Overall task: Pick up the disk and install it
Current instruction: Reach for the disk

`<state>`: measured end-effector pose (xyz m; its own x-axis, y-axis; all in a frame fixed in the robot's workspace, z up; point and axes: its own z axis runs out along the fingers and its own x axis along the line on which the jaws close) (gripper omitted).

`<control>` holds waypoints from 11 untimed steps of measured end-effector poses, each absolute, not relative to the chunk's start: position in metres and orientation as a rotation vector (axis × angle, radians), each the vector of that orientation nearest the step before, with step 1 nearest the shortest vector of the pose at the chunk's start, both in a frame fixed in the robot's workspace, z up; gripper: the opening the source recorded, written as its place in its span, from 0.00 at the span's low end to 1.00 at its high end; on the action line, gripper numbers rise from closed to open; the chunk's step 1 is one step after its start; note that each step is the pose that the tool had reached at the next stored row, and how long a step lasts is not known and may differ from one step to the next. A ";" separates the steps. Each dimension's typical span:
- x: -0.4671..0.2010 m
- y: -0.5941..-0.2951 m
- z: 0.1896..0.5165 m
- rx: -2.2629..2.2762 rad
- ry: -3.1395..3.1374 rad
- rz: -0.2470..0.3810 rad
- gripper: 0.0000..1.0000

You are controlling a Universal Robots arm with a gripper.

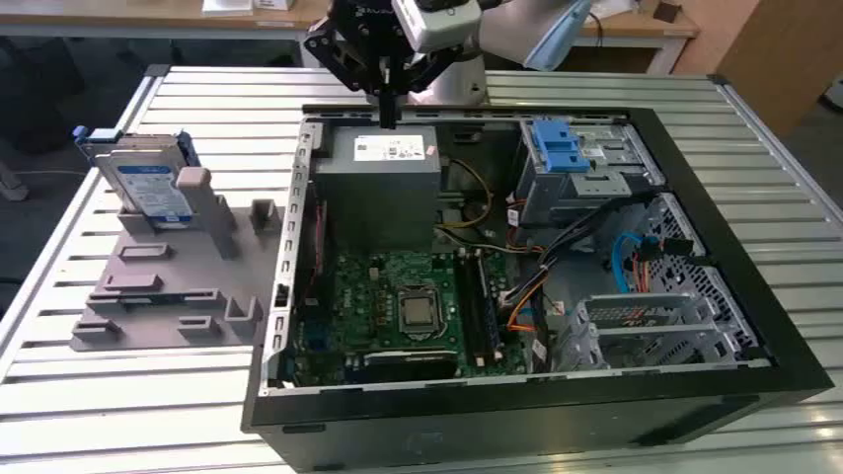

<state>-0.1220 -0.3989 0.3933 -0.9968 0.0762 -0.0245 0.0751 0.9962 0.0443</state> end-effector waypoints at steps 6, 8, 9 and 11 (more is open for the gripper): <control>-0.122 -0.399 0.393 0.118 3.112 0.068 0.11; -0.123 -0.399 0.393 0.118 3.112 0.068 0.11; -0.123 -0.399 0.393 0.118 3.112 0.068 0.11; -0.125 -0.399 0.393 0.118 3.113 0.068 0.11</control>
<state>-0.1248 -0.3989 0.3933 -0.9968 0.0763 -0.0244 0.0751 0.9962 0.0444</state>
